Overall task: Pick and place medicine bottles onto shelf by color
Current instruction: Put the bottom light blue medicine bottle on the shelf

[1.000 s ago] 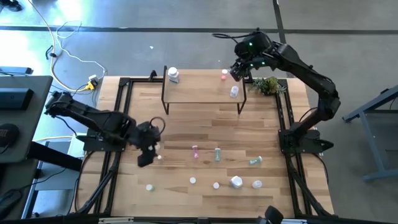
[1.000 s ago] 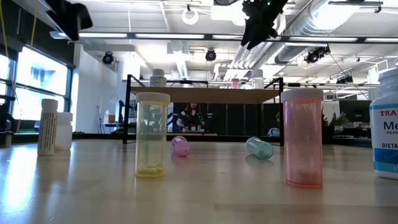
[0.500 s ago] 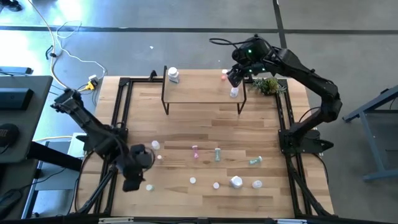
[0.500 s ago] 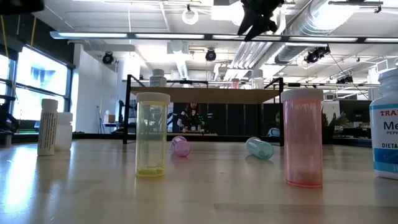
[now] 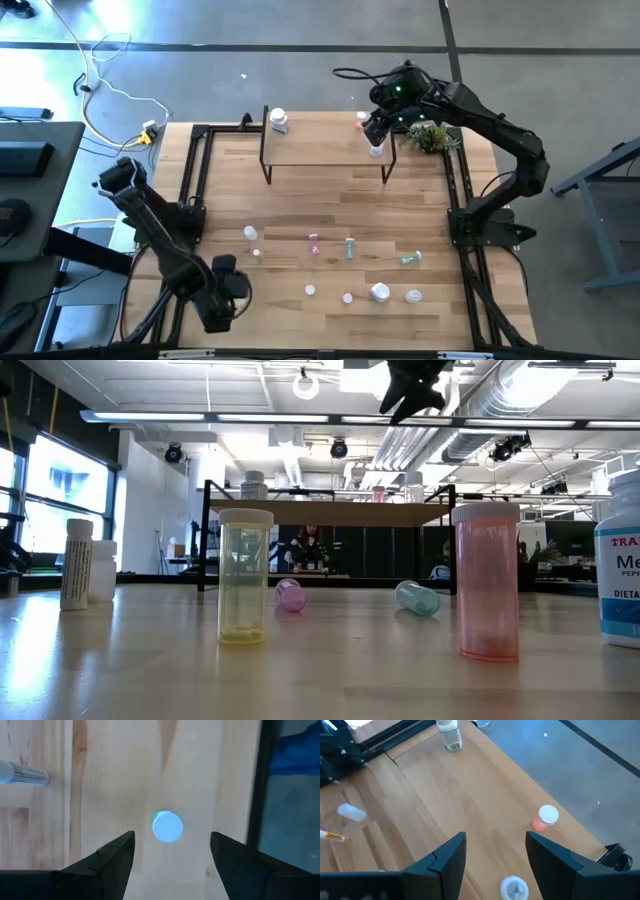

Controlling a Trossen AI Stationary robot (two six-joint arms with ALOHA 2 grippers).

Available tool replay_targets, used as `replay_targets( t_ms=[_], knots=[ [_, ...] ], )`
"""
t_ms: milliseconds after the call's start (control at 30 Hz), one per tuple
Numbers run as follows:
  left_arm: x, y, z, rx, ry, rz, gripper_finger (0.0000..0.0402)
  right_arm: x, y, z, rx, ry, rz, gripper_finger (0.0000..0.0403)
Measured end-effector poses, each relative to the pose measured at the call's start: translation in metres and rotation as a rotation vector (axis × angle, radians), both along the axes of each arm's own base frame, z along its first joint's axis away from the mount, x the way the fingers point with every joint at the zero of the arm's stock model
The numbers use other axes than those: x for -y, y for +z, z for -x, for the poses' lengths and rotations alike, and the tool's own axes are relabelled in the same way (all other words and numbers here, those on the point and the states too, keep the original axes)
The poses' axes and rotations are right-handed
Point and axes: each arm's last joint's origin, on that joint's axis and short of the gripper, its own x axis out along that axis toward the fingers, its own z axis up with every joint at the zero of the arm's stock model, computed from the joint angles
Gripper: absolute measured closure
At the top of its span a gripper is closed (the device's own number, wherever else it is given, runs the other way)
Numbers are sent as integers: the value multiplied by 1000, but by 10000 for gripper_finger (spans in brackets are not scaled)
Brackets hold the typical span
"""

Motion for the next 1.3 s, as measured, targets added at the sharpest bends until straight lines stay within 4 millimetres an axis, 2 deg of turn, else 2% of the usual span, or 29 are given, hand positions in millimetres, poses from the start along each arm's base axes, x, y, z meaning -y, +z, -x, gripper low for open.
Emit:
replay_targets(
  t_ms=[300,633,767,1067,1167,1300],
  knots=[
    [9,-27,-10,-59,11,-59,154,-6,-4,1,-46,15,-25,206],
    [14,-42,-15,-84,14,-81,161,-7,-6,4,-82,15,-44,206],
    [14,-42,-15,-82,13,-81,191,-7,-6,4,-83,15,-45,206],
    [16,-42,-16,-97,-32,-44,286,-8,-6,4,-85,17,-45,206],
    [16,-42,-16,-97,-33,-44,301,-8,-6,4,-85,17,-45,206],
    [15,-42,-16,-100,-31,-41,298,-8,-6,4,-85,17,-45,206]
  ],
)
